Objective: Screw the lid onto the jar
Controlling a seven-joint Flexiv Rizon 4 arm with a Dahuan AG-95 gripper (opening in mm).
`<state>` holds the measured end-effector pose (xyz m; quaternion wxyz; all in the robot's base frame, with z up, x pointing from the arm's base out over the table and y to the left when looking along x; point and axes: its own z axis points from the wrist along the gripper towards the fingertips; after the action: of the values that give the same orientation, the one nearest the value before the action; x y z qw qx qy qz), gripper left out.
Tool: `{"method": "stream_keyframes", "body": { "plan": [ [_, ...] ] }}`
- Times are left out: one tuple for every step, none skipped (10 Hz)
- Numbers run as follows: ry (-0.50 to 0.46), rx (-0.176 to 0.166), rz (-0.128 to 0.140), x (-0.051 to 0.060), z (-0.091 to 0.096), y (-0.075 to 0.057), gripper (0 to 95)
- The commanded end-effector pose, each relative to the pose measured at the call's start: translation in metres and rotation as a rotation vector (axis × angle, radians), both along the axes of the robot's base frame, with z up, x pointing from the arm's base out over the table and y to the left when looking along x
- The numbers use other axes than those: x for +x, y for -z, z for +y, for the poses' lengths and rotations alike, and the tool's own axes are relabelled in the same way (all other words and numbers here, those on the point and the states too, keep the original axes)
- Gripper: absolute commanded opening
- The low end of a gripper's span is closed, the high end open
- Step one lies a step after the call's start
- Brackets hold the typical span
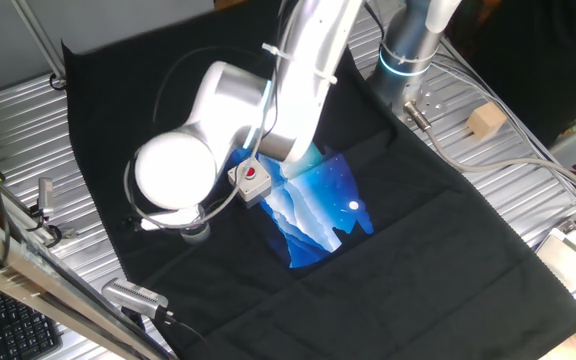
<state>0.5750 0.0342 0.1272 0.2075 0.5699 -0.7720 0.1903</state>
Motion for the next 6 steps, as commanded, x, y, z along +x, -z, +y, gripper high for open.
{"method": "stream_keyframes", "body": {
  "plan": [
    [-0.002,-0.022,0.005,0.0008,0.0001,0.0000,0.0],
    [-0.002,-0.026,0.004,0.0009,0.0002,0.0002,0.0],
    [-0.003,-0.026,0.004,0.0010,0.0002,0.0002,0.0],
    [-0.006,-0.027,0.003,0.0011,0.0002,0.0001,0.0],
    [-0.010,-0.032,0.007,0.0013,0.0002,0.0002,0.0],
    [-0.014,-0.038,0.008,0.0015,0.0004,0.0000,0.0]
  ]
}}
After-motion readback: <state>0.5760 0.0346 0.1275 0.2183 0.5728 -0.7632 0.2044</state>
